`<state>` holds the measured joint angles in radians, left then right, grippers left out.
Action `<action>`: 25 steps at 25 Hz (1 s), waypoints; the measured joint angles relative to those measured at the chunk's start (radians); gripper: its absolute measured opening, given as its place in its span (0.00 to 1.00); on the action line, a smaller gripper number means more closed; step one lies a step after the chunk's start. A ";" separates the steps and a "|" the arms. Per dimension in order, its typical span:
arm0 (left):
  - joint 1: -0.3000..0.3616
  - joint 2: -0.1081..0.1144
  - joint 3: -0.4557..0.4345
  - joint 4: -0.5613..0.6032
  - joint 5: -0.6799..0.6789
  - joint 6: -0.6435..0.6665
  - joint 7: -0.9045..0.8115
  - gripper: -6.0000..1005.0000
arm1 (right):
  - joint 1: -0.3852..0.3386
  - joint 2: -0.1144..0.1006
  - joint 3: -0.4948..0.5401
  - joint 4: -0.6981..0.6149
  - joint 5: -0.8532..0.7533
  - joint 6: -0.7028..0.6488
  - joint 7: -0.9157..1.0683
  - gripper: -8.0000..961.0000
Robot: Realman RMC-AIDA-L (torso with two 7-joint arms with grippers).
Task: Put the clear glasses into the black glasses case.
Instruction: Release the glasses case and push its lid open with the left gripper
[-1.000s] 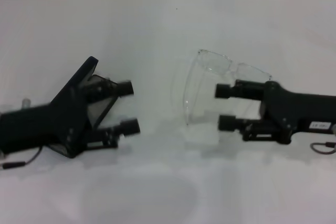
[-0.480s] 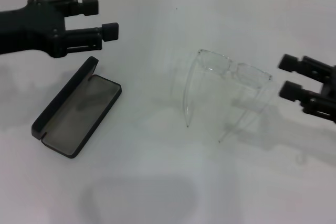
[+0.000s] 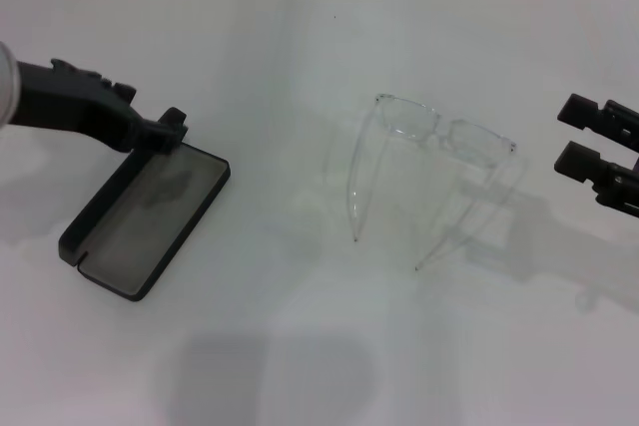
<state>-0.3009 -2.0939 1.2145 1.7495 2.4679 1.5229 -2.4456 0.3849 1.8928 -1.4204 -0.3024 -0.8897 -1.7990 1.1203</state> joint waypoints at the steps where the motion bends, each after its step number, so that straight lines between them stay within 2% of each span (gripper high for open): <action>1: 0.001 0.000 0.035 0.003 0.043 -0.013 -0.030 0.75 | 0.002 0.000 0.000 0.000 -0.002 0.000 -0.003 0.77; 7: 0.007 0.000 0.142 -0.005 0.154 -0.042 -0.094 0.74 | 0.010 0.000 0.001 0.000 -0.009 0.010 -0.013 0.77; 15: 0.000 0.002 0.154 -0.068 0.194 -0.052 -0.112 0.74 | 0.008 -0.001 0.002 0.002 -0.009 0.024 -0.017 0.77; 25: -0.008 0.000 0.219 -0.114 0.300 -0.063 -0.152 0.73 | 0.012 0.003 0.002 0.004 -0.009 0.029 -0.027 0.77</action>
<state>-0.3094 -2.0943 1.4339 1.6356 2.7680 1.4604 -2.5978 0.3966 1.8959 -1.4188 -0.2979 -0.8989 -1.7701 1.0929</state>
